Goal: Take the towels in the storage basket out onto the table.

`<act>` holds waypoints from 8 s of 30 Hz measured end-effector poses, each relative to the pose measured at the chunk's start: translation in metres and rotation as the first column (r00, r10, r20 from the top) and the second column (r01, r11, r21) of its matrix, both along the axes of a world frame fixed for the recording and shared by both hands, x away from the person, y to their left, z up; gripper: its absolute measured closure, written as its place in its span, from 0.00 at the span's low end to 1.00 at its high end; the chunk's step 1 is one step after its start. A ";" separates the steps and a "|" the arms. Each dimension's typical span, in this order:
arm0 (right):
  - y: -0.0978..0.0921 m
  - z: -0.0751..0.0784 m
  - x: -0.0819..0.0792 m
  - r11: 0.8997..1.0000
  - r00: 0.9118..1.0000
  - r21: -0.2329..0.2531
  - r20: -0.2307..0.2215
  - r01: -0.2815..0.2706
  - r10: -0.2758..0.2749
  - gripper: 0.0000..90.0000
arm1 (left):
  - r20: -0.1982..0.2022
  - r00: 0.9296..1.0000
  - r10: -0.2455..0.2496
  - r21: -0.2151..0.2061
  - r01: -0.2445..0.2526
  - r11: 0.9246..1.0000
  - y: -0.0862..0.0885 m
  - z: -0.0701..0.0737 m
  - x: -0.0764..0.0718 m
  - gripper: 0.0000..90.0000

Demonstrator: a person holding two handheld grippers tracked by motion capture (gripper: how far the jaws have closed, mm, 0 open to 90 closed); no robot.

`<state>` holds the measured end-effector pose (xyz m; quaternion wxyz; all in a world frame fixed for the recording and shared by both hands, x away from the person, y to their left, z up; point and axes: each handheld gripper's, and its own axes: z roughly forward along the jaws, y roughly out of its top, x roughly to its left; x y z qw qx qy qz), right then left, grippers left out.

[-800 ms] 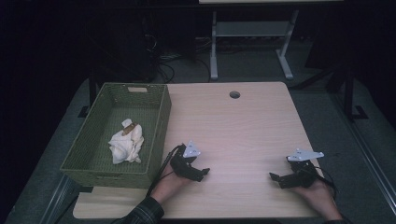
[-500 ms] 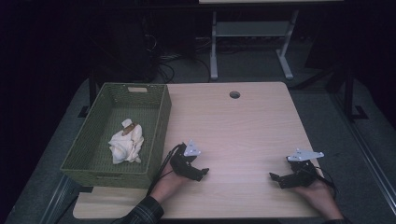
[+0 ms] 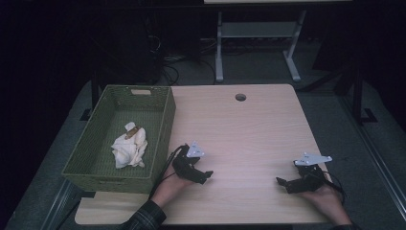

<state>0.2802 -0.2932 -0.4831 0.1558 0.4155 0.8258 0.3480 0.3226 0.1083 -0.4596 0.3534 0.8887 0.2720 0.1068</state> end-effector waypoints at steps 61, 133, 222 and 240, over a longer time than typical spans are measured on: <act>0.000 0.000 0.000 1.000 1.000 0.000 0.000 -0.001 0.001 0.02 | 0.011 0.999 0.035 -0.060 -0.034 0.998 0.006 0.058 0.007 0.16; 0.000 0.000 0.000 1.000 1.000 0.000 0.001 0.000 0.000 0.02 | 0.012 0.993 0.119 -0.065 -0.118 0.991 0.099 0.121 0.036 0.16; 0.000 0.000 0.000 1.000 1.000 0.000 0.000 0.000 0.000 0.02 | -0.151 0.906 0.396 0.311 -0.336 0.889 0.197 0.030 0.071 0.16; 0.000 0.000 0.000 1.000 1.000 -0.001 0.000 -0.001 0.001 0.02 | -0.181 0.882 0.435 0.334 -0.361 0.871 0.200 0.037 0.067 0.78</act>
